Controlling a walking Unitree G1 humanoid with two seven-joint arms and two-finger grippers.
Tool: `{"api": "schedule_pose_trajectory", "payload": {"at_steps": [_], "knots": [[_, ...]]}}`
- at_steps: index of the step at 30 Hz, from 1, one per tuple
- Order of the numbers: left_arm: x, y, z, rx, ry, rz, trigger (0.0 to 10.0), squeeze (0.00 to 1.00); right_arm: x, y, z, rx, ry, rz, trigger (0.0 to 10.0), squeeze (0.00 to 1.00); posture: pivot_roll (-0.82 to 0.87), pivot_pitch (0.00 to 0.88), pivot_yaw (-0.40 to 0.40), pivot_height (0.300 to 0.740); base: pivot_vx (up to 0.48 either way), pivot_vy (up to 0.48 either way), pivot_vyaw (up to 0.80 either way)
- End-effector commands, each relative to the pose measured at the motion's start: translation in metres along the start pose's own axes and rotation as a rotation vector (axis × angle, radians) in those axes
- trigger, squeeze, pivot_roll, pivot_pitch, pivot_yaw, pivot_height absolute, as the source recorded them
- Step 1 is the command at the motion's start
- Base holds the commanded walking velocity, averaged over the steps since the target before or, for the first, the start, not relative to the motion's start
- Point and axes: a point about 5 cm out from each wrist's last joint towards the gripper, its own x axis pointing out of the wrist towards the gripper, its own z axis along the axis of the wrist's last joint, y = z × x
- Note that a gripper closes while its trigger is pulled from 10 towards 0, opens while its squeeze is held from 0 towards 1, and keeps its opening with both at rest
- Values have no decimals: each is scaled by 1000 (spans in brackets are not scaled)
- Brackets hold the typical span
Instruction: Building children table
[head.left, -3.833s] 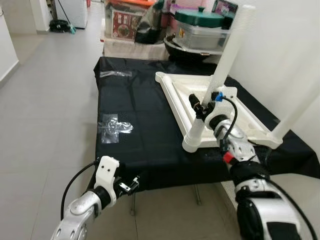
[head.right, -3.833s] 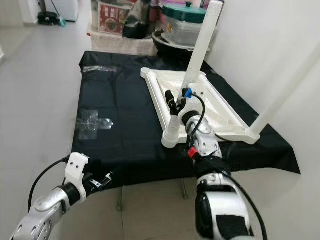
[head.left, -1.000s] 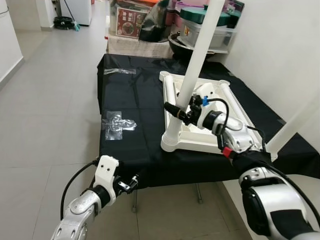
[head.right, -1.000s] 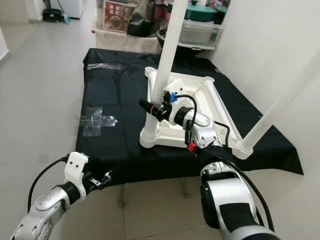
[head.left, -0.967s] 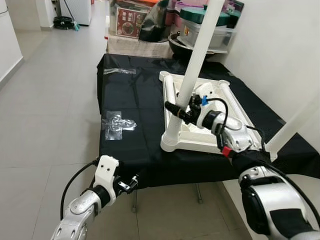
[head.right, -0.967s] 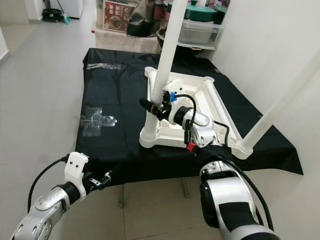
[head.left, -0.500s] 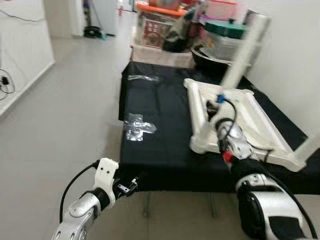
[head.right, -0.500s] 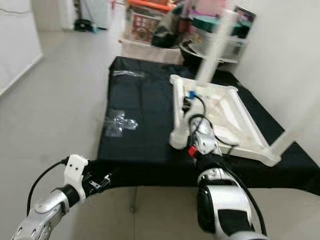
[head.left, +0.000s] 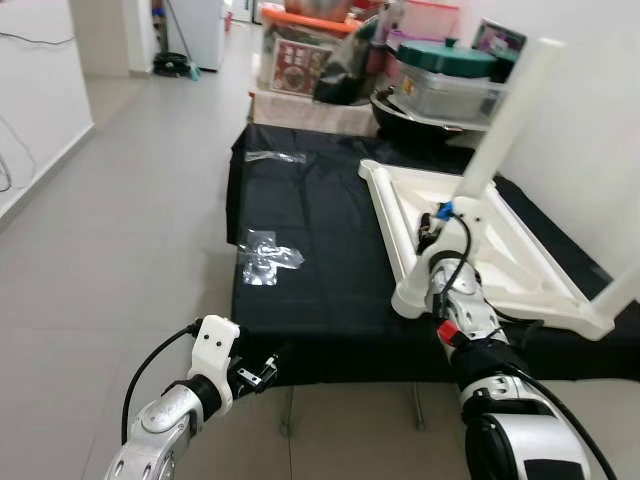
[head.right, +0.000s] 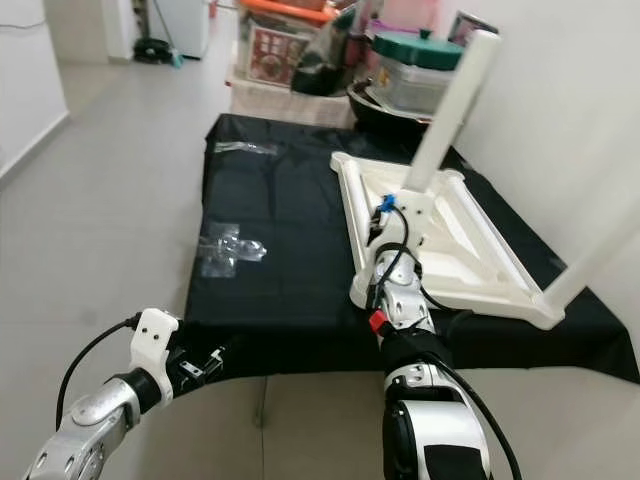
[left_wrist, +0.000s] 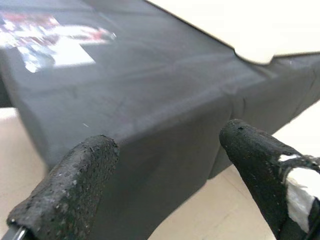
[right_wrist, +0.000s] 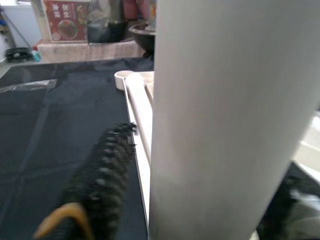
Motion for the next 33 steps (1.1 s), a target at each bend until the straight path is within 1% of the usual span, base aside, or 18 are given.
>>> {"api": "schedule_pose_trajectory", "payload": {"at_steps": [1, 2, 4, 5, 7, 9, 12, 13, 14, 15, 16, 17, 21, 24, 26, 28, 31, 33], "knots": [[0, -3, -3, -7, 15, -10, 10000, 0, 1, 0, 13, 19, -66, 50, 10000, 380, 48, 0, -166, 740, 0, 0, 0], [0, -2, -3, -7, 14, -9, 10000, 0, 0, 4, 23, 49, -116, 132, 10000, 0, 48, 0, -166, 740, 0, 0, 0], [0, -2, -2, -6, 12, -9, 10000, 0, 0, 6, 40, 71, -209, 287, 10000, 0, 54, 0, -170, 740, 0, 0, 0], [0, -2, -2, -6, 12, -9, 10000, 0, 0, 6, 40, 71, -209, 287, 10000, 0, 54, 0, -170, 740, 0, 0, 0], [1, -2, -2, -7, 7, -7, 10000, 0, 0, 2, 48, 42, -237, 428, 10000, 0, 54, 0, -167, 740, 0, 0, 0], [1, -2, -1, -8, 4, -9, 10000, 0, 1, -3, 52, 2, -223, 565, 10000, 0, 55, 0, -168, 740, 0, 0, 0], [1, -2, -1, -8, 4, -9, 10000, 0, 1, -3, 52, 2, -223, 565, 10000, 0, 55, 0, -168, 740, 0, 0, 0], [1, -2, -1, -8, 4, -11, 10000, 0, 1, -5, 53, -10, -209, 622, 10000, 0, 55, 0, -168, 740, 0, 0, 0], [1, -2, 0, -8, 2, -14, 10000, 0, 0, -4, 50, -38, -179, 705, 1922, 0, 55, 0, -168, 740, 0, 0, 0], [1, -2, 0, -8, 2, -14, 10000, 0, 0, -4, 50, -38, -179, 705, 1922, 0, 55, 0, -168, 740, 0, 0, 0], [1, -2, 0, -7, 0, -17, 10000, 0, -2, -3, 47, -64, -157, 769, 0, 0, 55, 0, -168, 740, 0, 0, 0], [1, -3, 1, -7, -3, -22, 10000, 0, -4, 0, 42, -80, -139, 814, 0, 0, 61, 0, -170, 740, 0, 0, 0], [1, -3, 3, -4, -7, -30, 10000, 0, -6, 4, 37, -95, -127, 856, 0, 0, 68, 0, -170, 740, 0, 0, 0], [-2, -5, 7, 4, -17, -53, 10000, 0, -16, 11, 26, -116, -92, 992, 0, 0, 71, 0, -162, 740, 0, 0, 0], [-2, -5, 7, 4, -17, -53, 10000, 0, -16, 11, 26, -116, -92, 992, 0, 0, 71, 0, -162, 740, 0, 0, 0], [-4, -5, 9, 13, -23, -66, 10000, 0, -19, 8, 19, -129, -51, 1049, 0, 0, 67, 0, -158, 740, 0, 0, 0], [-4, -5, 10, 21, -26, -69, 10000, 0, -18, 5, 17, -147, -45, 1028, 0, 0, 67, 0, -158, 740, 0, 0, 0], [-4, -5, 10, 27, -26, -72, 10000, 0, -6, -4, 8, -200, -8, 781, 0, 0, 70, 0, -158, 740, 0, 0, 0]]}}
